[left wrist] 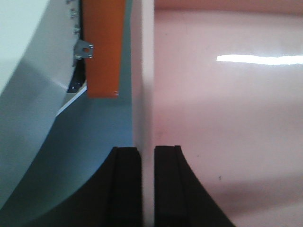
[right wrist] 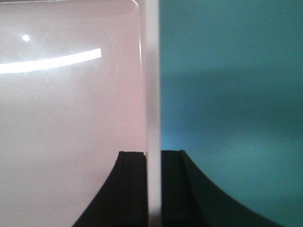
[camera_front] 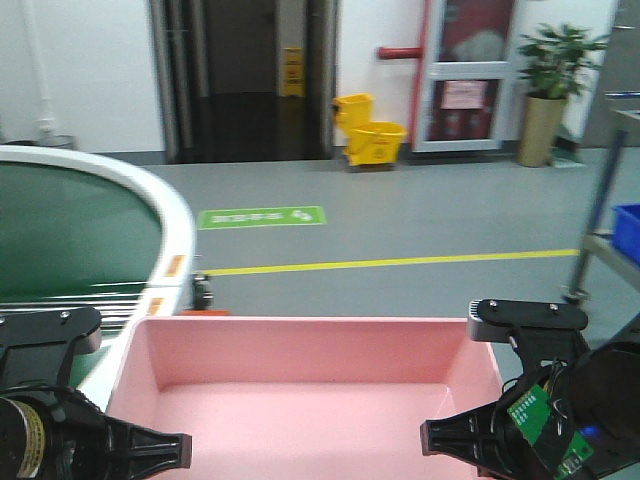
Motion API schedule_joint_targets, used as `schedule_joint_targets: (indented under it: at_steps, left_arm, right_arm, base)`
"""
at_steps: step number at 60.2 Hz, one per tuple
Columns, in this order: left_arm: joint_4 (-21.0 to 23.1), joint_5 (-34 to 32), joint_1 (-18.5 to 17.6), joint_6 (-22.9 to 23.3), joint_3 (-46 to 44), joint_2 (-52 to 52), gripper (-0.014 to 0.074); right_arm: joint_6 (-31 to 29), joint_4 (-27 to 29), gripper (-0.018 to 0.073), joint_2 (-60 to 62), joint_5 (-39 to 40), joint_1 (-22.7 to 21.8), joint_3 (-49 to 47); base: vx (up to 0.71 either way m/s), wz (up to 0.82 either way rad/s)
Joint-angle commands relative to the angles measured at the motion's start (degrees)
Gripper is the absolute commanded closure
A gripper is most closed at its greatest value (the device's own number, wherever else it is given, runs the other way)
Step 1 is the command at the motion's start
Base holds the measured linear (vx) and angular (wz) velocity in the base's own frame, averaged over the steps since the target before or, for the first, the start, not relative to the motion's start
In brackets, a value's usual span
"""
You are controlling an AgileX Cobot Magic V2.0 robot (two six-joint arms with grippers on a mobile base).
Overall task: Grab pink bin and stack on right shelf
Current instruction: 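Hold the pink bin with both grippers while the base turns away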
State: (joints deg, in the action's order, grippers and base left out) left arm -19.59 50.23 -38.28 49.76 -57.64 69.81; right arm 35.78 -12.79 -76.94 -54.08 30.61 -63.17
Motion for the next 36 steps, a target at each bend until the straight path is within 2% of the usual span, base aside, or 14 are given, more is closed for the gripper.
schedule_joint_targets:
  at_steps: [1, 19, 36]
  left_arm:
    - [-1.9, -3.3, -0.2, 0.5, -1.8, -2.0, 0.0471]
    - [-1.9, -3.3, -0.2, 0.5, -1.8, -2.0, 0.0471]
    - [-1.9, -3.3, -0.2, 0.5, -1.8, -2.0, 0.0471]
  right_arm:
    - [-0.1, -3.6, 0.0496, 1.8, 1.8, -0.4, -1.4]
    - [-0.1, -3.6, 0.0496, 1.8, 1.8, -0.4, -1.4]
    - [-0.1, -3.6, 0.0496, 1.8, 1.8, -0.4, -1.4]
  base:
    - [-0.11, -0.69]
    - [-0.10, -0.63]
    - [-0.07, -0.44]
